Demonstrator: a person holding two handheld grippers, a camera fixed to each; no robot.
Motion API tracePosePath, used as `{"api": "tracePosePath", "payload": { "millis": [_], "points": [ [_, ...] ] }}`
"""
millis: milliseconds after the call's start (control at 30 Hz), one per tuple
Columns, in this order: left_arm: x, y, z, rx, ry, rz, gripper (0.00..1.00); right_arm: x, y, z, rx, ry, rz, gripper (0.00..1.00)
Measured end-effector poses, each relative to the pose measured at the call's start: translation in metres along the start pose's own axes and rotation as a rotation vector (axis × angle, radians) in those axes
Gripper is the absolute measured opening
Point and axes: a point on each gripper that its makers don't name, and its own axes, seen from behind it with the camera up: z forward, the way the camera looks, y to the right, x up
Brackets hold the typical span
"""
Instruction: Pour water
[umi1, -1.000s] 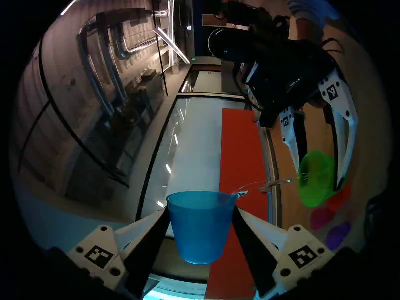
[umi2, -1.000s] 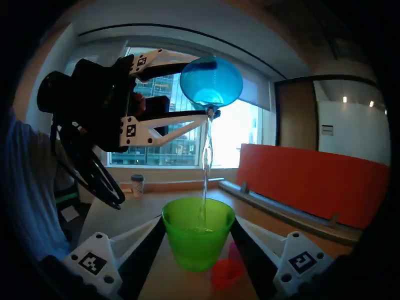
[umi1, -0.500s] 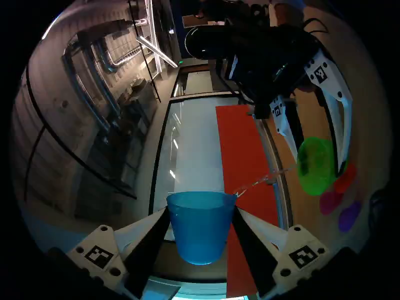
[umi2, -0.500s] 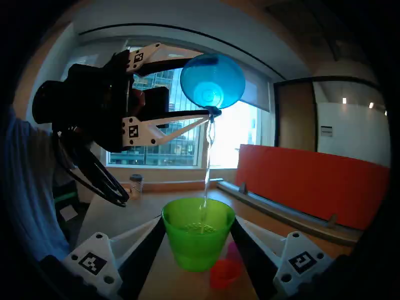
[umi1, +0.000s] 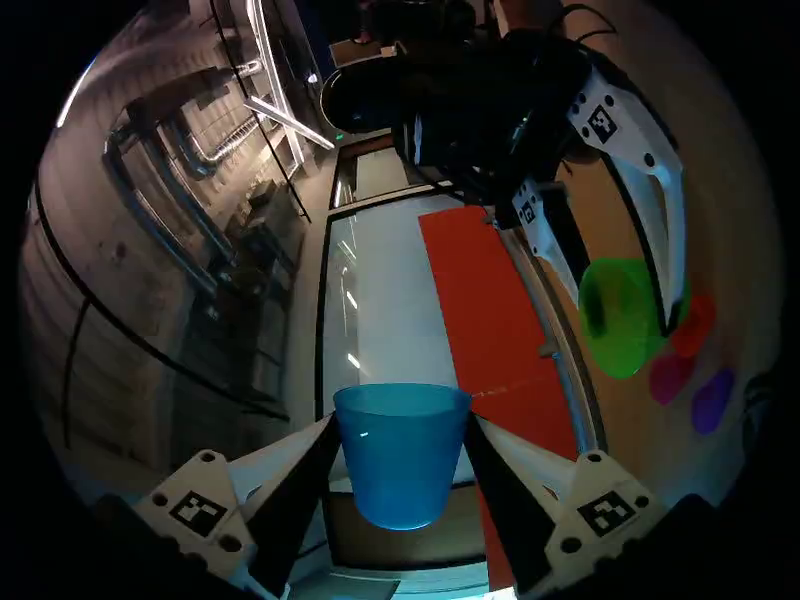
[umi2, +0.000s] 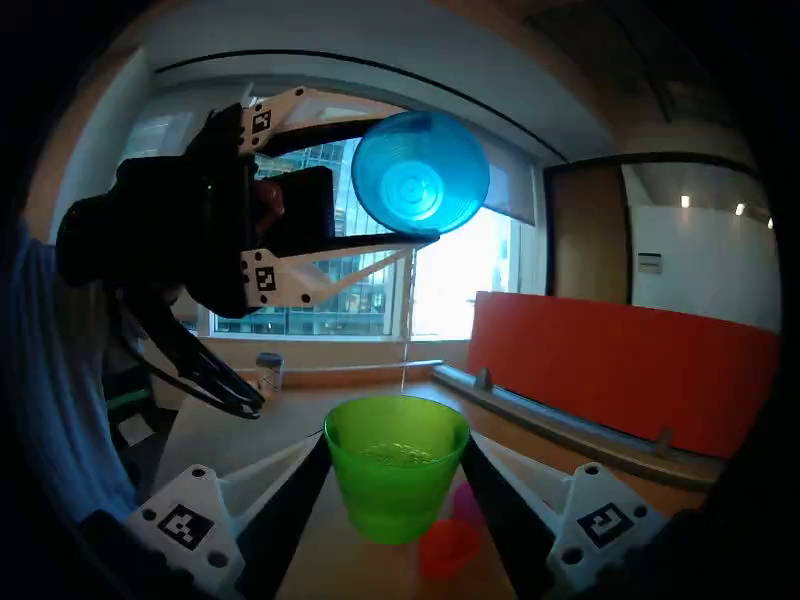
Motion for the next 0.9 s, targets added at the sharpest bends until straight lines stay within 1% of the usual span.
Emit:
{"api": "tracePosePath", "payload": {
  "millis": [200, 500, 600, 900],
  "points": [
    [0.003, 0.0, 0.0, 0.005, 0.008, -0.001, 0.85, 0.0, 0.0, 0.001, -0.002, 0.001, 0.001, 0.9],
    [0.002, 0.002, 0.0, 0.007, 0.013, -0.042, 0.85, 0.002, 0.002, 0.0, -0.005, 0.002, 0.0, 0.91],
    [0.001, 0.002, 0.0, 0.009, 0.01, -0.081, 0.85, 0.003, 0.003, 0.0, -0.008, 0.004, 0.001, 0.91],
    [-0.012, 0.008, 0.004, 0.003, -0.003, -0.275, 0.85, 0.006, 0.006, -0.003, -0.018, 0.011, 0.0, 0.91]
  ]
}}
